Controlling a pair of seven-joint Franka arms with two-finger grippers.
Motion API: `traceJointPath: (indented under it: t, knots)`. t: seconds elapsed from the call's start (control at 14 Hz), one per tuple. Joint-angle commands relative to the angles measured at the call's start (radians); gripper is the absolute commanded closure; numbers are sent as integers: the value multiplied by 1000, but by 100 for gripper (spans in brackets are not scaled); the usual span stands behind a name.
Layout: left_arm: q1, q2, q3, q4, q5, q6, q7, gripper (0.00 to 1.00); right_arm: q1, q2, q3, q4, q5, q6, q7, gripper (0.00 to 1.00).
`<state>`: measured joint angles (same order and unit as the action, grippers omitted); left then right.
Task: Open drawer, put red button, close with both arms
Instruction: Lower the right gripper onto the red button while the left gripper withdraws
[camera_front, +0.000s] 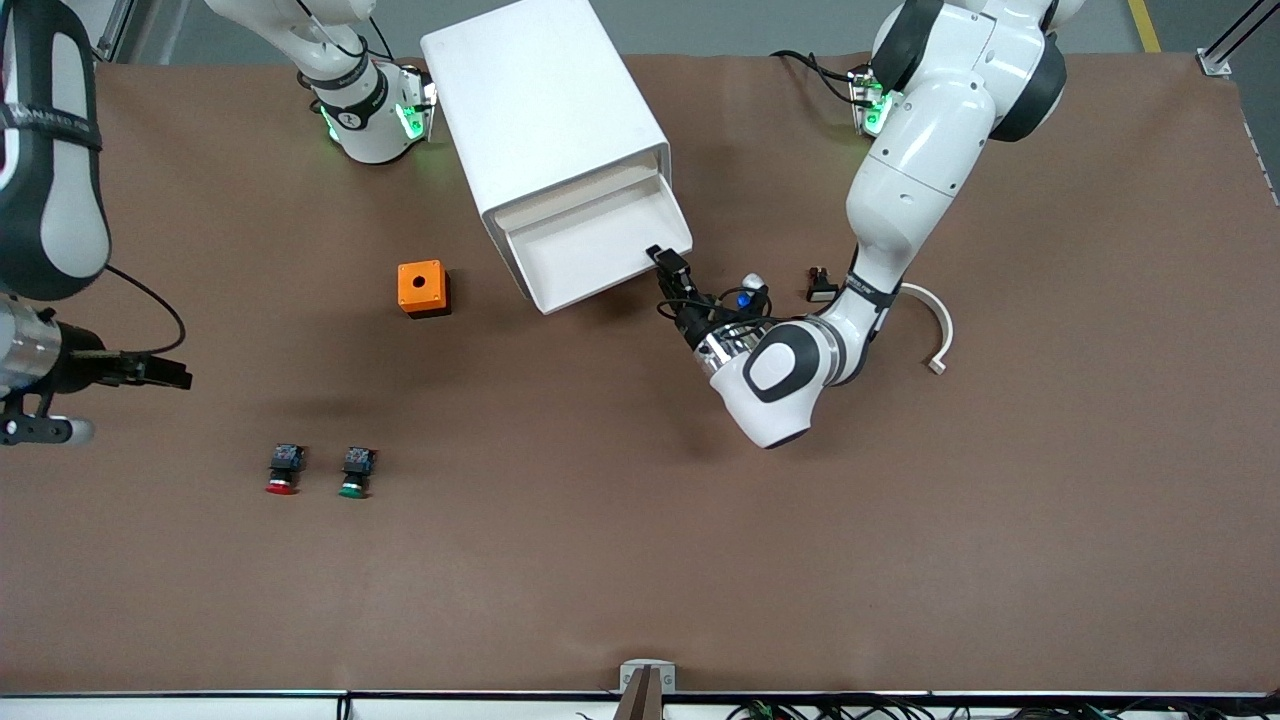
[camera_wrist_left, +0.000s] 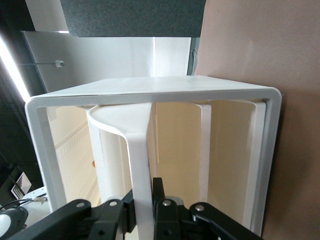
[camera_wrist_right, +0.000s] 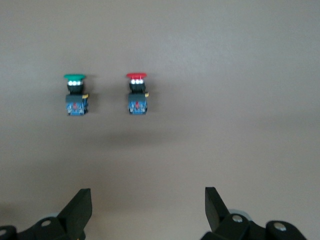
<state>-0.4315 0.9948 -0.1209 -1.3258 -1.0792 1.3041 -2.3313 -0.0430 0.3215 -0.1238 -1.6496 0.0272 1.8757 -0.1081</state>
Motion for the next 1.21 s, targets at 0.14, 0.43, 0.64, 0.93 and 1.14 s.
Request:
traceJointPath:
  t: [0.14,0.43,0.64,0.93,1.14]
  knots:
    - [20,-11,18,2,7,-8,-2,84,-8,77,12,-55,33,183,16,0]
    - [25,-11,20,7,9,-9,59,38,-6,152,10,-85,105,328,30,0]
    - [57,-16,13,32,7,-12,180,6,-2,200,12,-98,106,402,34,0]
    - [73,-19,67,95,10,-22,317,1,-1,267,15,-99,108,468,62,0]
    - [56,-19,139,143,25,-20,517,1,6,287,15,-104,108,484,64,0]
